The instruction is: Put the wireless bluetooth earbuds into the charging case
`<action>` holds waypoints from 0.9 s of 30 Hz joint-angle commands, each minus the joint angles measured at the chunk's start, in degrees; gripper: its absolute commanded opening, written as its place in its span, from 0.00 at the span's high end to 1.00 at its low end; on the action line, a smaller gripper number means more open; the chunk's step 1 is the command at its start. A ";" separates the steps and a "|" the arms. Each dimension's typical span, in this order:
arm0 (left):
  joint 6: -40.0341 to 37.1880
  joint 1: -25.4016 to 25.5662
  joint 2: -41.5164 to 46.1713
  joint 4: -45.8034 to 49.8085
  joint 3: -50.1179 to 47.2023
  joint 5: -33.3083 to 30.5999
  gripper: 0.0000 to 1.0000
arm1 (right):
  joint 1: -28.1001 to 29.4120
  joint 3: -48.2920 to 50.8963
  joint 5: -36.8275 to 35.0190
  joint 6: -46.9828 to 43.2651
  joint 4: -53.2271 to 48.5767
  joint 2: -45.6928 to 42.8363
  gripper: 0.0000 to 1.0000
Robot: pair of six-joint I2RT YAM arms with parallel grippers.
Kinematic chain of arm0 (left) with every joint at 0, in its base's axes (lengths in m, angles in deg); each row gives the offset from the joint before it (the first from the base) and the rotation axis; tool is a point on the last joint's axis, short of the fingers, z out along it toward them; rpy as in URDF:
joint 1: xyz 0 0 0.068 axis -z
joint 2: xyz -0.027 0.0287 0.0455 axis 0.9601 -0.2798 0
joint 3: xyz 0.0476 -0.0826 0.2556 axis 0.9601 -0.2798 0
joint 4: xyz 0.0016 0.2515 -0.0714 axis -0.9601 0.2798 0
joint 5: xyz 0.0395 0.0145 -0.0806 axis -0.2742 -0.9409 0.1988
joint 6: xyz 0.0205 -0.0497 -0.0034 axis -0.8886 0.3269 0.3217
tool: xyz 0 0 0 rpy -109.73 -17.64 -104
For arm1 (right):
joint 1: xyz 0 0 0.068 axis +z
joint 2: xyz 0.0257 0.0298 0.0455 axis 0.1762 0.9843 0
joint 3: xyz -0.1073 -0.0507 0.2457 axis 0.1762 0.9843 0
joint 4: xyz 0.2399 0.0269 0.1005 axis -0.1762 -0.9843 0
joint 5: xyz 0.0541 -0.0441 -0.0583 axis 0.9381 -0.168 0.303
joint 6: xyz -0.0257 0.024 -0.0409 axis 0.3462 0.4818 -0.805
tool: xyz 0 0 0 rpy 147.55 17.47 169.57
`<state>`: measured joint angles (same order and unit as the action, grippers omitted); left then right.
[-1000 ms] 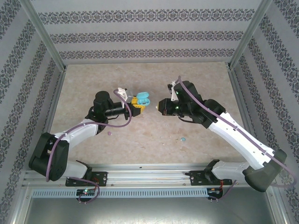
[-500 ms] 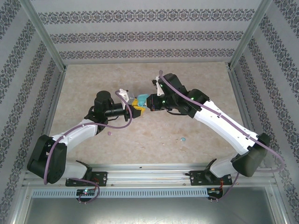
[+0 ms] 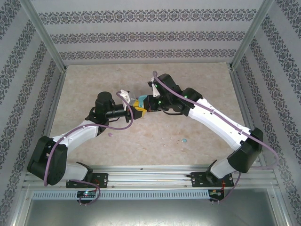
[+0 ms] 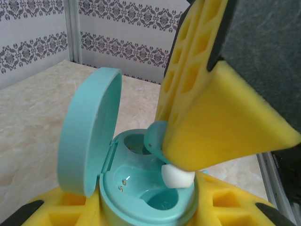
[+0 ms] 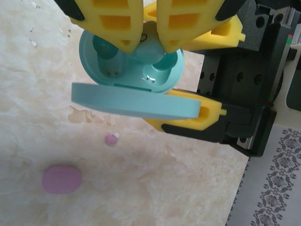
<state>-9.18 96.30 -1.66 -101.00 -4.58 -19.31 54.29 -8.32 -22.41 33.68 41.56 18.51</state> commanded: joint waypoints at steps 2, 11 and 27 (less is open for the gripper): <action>-0.79 0.83 0.86 -0.50 1.53 0.42 0.88 | 0.57 -2.57 0.78 -1.72 -0.62 1.55 0.92; -1.49 0.83 0.90 0.46 1.60 0.36 0.88 | 0.60 -4.04 1.39 -2.33 -1.94 3.39 0.91; -2.73 0.83 1.16 1.87 1.79 -0.18 0.88 | 1.77 -5.49 -0.94 -4.24 -8.14 4.91 0.90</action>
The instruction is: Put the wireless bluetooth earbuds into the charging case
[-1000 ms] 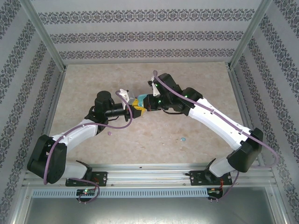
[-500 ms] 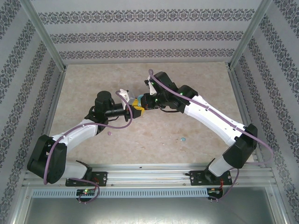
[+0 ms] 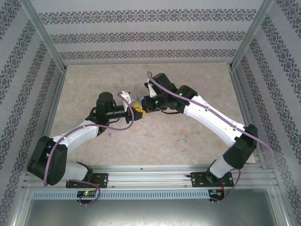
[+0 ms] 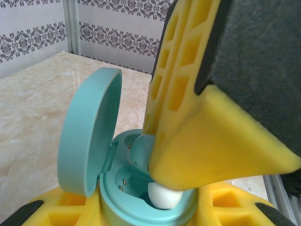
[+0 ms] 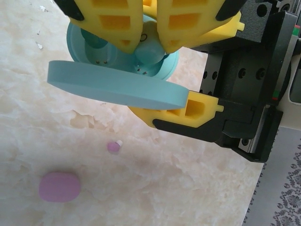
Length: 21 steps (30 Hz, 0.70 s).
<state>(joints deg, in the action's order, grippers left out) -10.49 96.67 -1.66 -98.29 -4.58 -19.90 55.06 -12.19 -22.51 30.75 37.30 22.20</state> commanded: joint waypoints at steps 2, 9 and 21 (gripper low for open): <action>-1.33 0.46 1.25 -0.85 1.81 0.43 0.88 | 1.08 -2.41 -0.77 -1.49 -4.65 1.95 0.86; -1.25 0.46 2.06 -0.32 1.75 0.35 0.88 | 1.11 -4.28 -1.41 -0.90 -5.06 3.50 0.82; -1.09 0.56 2.66 -0.36 1.27 0.04 0.88 | 1.15 -5.32 -0.64 -0.31 -4.89 3.27 0.69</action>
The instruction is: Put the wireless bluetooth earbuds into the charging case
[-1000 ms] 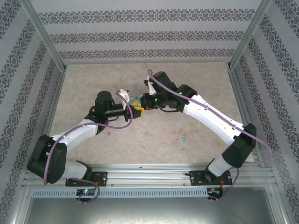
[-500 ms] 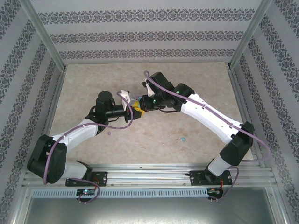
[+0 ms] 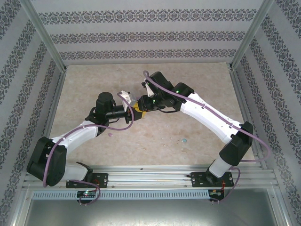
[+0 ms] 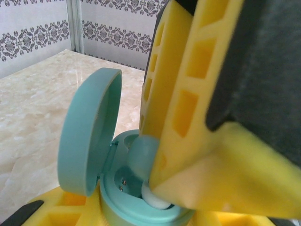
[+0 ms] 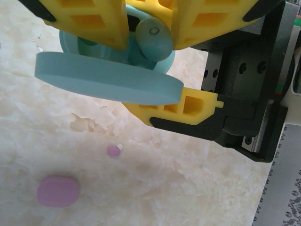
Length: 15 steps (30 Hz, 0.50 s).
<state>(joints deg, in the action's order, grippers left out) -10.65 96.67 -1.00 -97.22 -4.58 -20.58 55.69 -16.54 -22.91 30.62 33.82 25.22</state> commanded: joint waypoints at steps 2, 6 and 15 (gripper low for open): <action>-0.74 0.55 1.83 -1.48 1.26 0.76 0.87 | 0.45 -0.95 -0.31 -0.12 -1.26 -0.13 0.68; -0.56 0.65 1.87 -1.65 1.29 0.81 0.88 | 0.50 -0.56 -0.61 0.06 -1.23 -0.65 0.67; -0.91 0.64 1.93 -0.39 1.34 0.30 0.87 | -0.26 0.05 -0.69 0.45 -0.82 -4.96 0.65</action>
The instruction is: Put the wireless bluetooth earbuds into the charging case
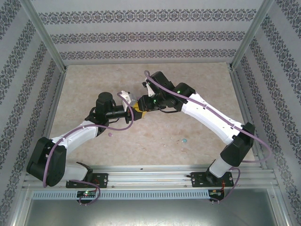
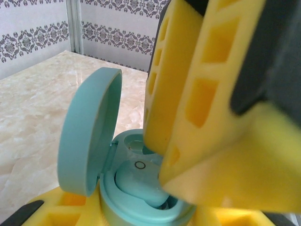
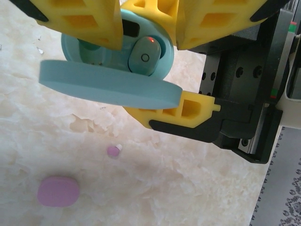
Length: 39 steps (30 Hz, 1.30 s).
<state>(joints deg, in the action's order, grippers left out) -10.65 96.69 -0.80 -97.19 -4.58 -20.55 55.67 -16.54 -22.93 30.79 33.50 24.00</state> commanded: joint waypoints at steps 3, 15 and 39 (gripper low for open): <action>-1.17 0.65 1.51 -0.59 1.24 -0.21 0.87 | -1.28 1.90 -0.47 1.27 0.23 -6.43 0.65; -0.09 0.66 -1.60 -1.77 1.87 -1.02 0.87 | -11.60 21.90 1.06 8.42 -0.44 -21.36 0.63; 1.90 1.30 -1.28 -3.62 -1.02 -1.91 0.87 | -32.86 61.56 9.92 10.64 7.34 -27.05 0.66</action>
<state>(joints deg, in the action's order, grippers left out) -9.49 97.06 -2.38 -97.63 -4.60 -22.52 23.36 44.57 -13.38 40.43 37.06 -4.00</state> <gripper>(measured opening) 0.359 0.346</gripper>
